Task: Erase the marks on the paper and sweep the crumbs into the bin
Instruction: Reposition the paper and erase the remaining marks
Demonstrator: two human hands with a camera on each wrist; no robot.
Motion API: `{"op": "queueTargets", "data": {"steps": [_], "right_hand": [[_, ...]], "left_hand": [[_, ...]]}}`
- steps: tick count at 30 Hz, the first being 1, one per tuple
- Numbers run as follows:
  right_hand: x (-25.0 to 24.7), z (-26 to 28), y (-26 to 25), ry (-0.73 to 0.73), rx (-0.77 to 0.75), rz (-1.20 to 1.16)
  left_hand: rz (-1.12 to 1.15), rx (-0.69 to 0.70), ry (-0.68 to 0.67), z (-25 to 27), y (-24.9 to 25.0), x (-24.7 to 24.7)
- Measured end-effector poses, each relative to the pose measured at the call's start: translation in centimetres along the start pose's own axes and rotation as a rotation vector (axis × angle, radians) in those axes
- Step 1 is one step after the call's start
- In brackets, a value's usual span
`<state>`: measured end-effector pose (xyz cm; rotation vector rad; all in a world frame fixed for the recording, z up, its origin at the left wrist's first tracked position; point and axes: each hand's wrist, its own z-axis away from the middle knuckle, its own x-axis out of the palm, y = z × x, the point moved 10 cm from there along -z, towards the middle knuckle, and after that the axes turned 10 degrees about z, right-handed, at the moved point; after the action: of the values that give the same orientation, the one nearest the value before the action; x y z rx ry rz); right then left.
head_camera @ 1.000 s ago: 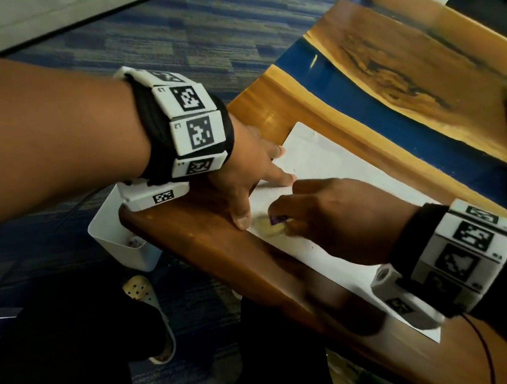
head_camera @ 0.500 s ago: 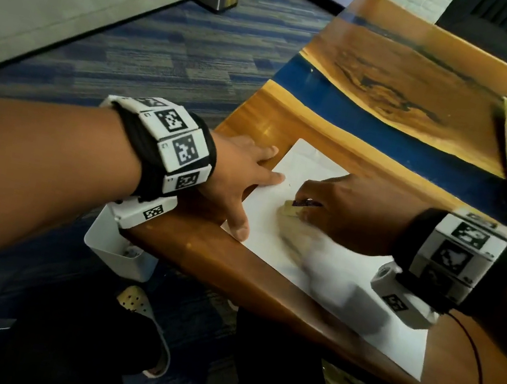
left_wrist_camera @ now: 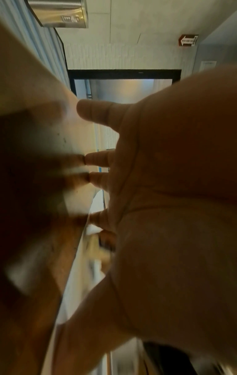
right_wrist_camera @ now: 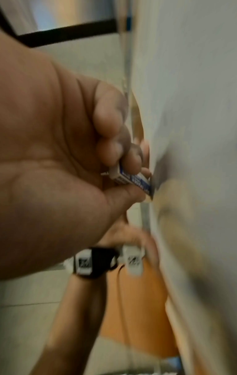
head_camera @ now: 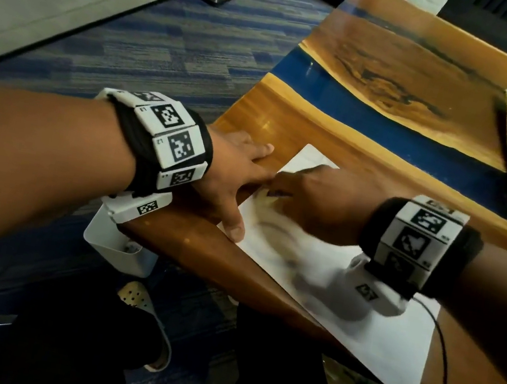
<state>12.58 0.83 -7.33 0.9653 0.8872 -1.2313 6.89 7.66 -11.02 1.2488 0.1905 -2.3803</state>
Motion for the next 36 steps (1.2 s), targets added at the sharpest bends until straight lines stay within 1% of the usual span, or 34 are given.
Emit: {"op": "queueTargets", "data": {"steps": [1,2,3,5,6,7,8,10,11,12,15,16,17,18,20,23,25,28,32,34,36], "right_hand": [[0.0,-0.2,1.3,-0.002,0.063,0.043],[0.0,-0.1,1.5,-0.003,0.075,0.058],[0.1,0.1,0.4,0.003,0.026,0.029],[-0.2,1.1,-3.1,0.02,-0.142,-0.045],[0.0,1.3,-3.5,0.008,-0.174,-0.051],[0.2,1.3,-2.3,-0.013,-0.139,-0.033],[0.4,1.0,-0.2,-0.044,-0.053,0.004],[0.0,1.0,4.3,-0.053,0.129,0.107],[-0.1,1.3,5.3,-0.046,0.167,0.136],[-0.1,1.7,5.0,-0.044,0.158,0.141],[0.8,2.7,0.9,-0.069,-0.022,0.088],[1.2,3.0,0.8,-0.093,-0.031,0.066],[1.2,2.9,1.7,-0.102,0.008,0.054],[0.9,2.8,3.2,-0.092,0.082,0.065],[0.3,2.8,5.6,-0.036,0.182,0.124],[0.7,2.7,5.1,-0.029,0.155,0.158],[1.2,2.9,4.6,-0.042,0.149,0.146],[1.4,3.0,5.2,-0.058,0.189,0.123],[0.8,2.8,5.4,-0.035,0.225,0.149],[0.8,3.0,4.2,-0.041,0.194,0.143],[1.1,3.3,1.1,-0.057,0.046,0.09]], "left_hand": [[-0.007,-0.005,0.003,0.0,0.0,0.0],[-0.013,-0.009,0.002,0.0,0.0,0.0],[-0.012,-0.008,-0.002,0.1,0.0,0.0],[0.004,-0.001,-0.021,0.2,0.0,0.1],[0.003,-0.001,-0.028,0.2,0.0,0.2],[-0.003,-0.002,-0.028,0.2,0.1,0.2],[-0.009,-0.008,-0.025,0.3,0.2,0.2],[-0.014,-0.024,-0.028,0.6,0.4,0.2],[-0.015,-0.027,-0.035,0.7,0.4,0.2],[-0.019,-0.026,-0.041,0.7,0.5,0.2],[-0.024,-0.029,-0.068,0.8,0.2,0.2],[-0.024,-0.033,-0.075,0.8,0.2,0.2],[-0.024,-0.037,-0.079,0.9,0.2,0.2],[-0.025,-0.04,-0.081,0.9,0.4,0.1],[-0.034,-0.043,-0.086,1.1,0.7,0.2],[-0.023,-0.034,-0.107,1.4,0.6,0.1],[0.054,-0.024,-0.109,1.6,0.4,-0.1],[0.141,-0.01,-0.055,1.4,0.5,0.0],[0.105,-0.018,0.008,0.9,0.6,1.1],[0.086,-0.023,0.009,0.8,0.5,1.0],[0.062,-0.027,-0.008,0.8,0.4,0.5]]}}
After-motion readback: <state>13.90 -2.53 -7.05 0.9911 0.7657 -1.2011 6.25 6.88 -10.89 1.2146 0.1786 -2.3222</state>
